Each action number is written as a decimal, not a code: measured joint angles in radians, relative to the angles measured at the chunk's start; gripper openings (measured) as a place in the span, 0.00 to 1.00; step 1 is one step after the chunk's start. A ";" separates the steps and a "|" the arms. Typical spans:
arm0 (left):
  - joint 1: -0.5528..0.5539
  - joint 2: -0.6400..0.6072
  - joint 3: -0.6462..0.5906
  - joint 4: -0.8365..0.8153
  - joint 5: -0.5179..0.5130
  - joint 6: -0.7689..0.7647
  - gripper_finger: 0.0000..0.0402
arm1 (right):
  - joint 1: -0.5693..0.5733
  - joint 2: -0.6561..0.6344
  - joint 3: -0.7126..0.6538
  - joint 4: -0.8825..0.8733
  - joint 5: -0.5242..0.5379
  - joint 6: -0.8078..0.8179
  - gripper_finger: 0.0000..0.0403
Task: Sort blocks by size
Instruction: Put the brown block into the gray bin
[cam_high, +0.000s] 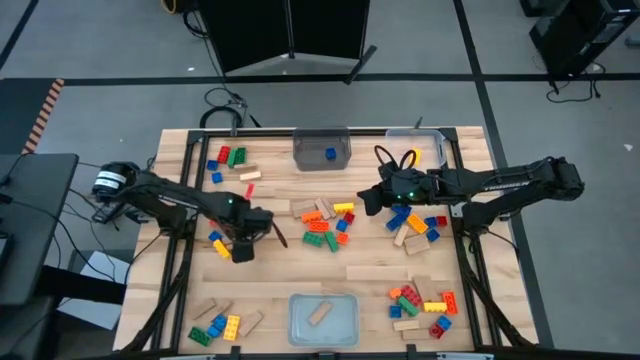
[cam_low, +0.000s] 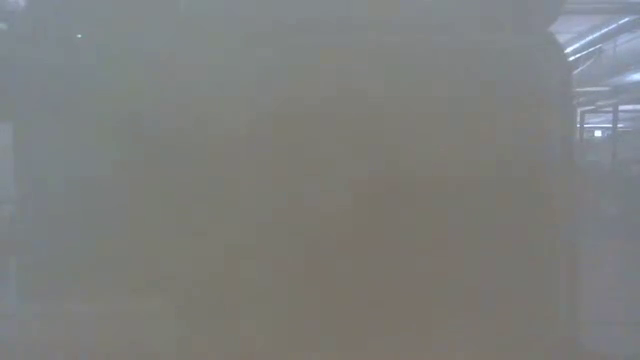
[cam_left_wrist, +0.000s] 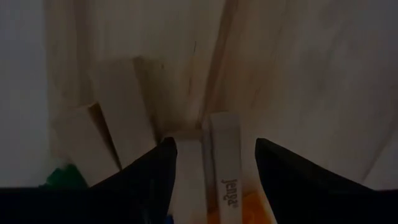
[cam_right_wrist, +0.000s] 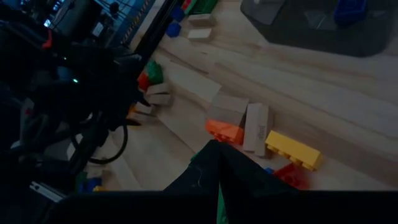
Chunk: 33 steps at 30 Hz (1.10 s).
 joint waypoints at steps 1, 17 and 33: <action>-0.001 0.011 0.000 0.001 0.001 0.000 0.56 | 0.000 0.000 0.000 -0.001 0.000 0.000 0.05; -0.046 0.118 0.002 0.061 -0.040 0.003 0.40 | 0.000 0.000 0.000 -0.004 0.000 -0.027 0.05; -0.046 0.115 0.032 0.031 -0.006 -0.112 0.15 | 0.000 0.000 0.000 -0.037 -0.030 -0.138 0.05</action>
